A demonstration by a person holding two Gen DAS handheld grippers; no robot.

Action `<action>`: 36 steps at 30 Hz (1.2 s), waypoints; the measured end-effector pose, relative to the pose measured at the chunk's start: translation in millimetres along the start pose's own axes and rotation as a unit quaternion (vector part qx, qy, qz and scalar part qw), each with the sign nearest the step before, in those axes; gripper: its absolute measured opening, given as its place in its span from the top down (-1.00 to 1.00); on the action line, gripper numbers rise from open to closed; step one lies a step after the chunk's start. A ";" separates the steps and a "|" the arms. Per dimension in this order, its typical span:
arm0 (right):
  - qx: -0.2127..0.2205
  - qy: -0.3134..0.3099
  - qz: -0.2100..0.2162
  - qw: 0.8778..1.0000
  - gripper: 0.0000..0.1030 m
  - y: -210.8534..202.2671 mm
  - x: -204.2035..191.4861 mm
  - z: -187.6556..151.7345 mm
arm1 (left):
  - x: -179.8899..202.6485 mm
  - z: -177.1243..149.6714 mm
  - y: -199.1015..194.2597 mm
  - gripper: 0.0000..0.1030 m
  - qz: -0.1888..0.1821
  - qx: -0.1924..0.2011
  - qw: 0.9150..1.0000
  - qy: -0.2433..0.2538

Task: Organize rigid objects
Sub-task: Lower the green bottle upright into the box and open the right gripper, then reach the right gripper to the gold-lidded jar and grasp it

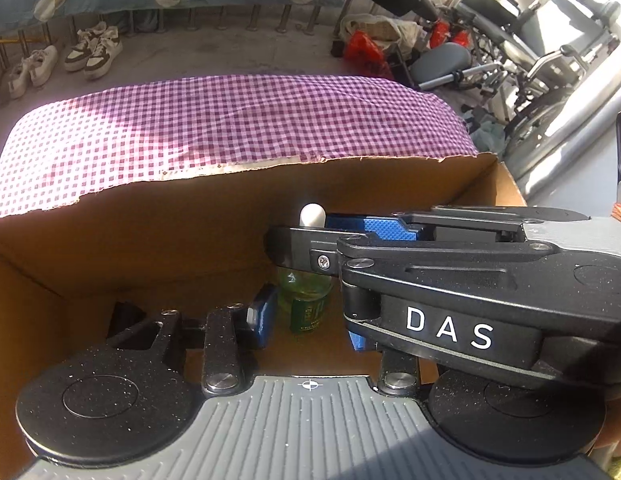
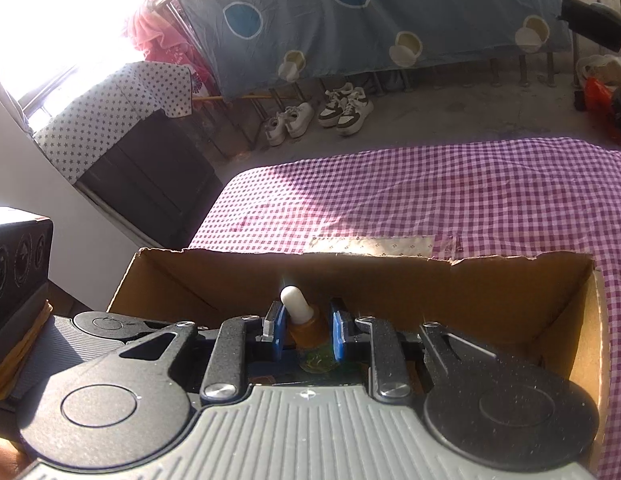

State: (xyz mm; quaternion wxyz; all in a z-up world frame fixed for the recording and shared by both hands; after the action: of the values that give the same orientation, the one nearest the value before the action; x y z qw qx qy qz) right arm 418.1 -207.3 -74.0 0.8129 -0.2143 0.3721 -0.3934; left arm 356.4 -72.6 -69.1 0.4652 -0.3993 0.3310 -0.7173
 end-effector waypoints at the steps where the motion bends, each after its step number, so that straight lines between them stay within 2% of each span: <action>1: 0.005 0.002 0.002 1.000 0.51 -0.3 1.2 0.9 | 0.5 0.1 -0.9 0.27 -0.002 0.001 1.000 0.000; 6: 0.003 0.005 -0.002 1.000 0.49 -2.6 1.9 0.3 | 5.8 1.8 -4.2 0.14 -0.002 0.006 1.000 0.004; 10: 0.001 -0.001 -0.010 1.000 0.45 -13.5 -0.6 -3.4 | 12.8 0.2 -11.4 -0.18 0.003 0.011 1.000 0.017; 13: 0.016 -0.003 -0.006 1.000 0.42 -30.3 -4.0 -4.1 | 17.4 -1.2 -19.1 -0.32 0.001 0.019 1.000 0.022; 17: 0.039 0.001 -0.009 0.999 0.25 -60.7 -7.6 -3.6 | 22.9 -3.7 -31.0 -0.33 0.004 0.026 0.999 0.024; 21: 0.073 0.027 0.007 0.997 0.20 -107.6 -14.4 -11.5 | 32.8 -10.1 -53.4 -0.33 -0.001 0.037 0.999 0.034; 24: 0.112 0.045 0.009 0.993 0.06 -151.1 -20.9 -30.6 | 43.1 -18.8 -78.6 -0.36 -0.011 0.054 0.997 0.052; 30: 0.182 0.093 0.036 0.978 -0.14 -224.4 -28.8 -96.1 | 74.3 -55.4 -126.3 -0.76 -0.035 0.079 0.990 0.113; 33: 0.197 0.119 0.038 0.972 -0.15 -240.9 -27.3 -131.9 | 85.4 -78.6 -140.6 -0.88 -0.047 0.087 0.987 0.130; 36: 0.192 0.148 0.038 0.969 -0.14 -245.1 -22.2 -164.0 | 91.4 -105.6 -149.5 -0.91 -0.061 0.096 0.986 0.122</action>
State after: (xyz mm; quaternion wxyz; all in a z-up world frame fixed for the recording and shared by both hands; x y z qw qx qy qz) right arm 164.4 -345.4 -10.6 0.7891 0.0209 0.4141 -0.4532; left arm 180.4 -94.9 32.9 0.4130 -0.2811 0.2899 -0.8163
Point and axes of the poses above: each gripper's, at about its wrist camera, not at the fingertips, and y roughly the way its jaws point, x to its right, z to its top, the point moved 8 cm from there along y, roughly the way its jaws point, and after that the axes turned 1 degree about x, right-handed, at the moved point
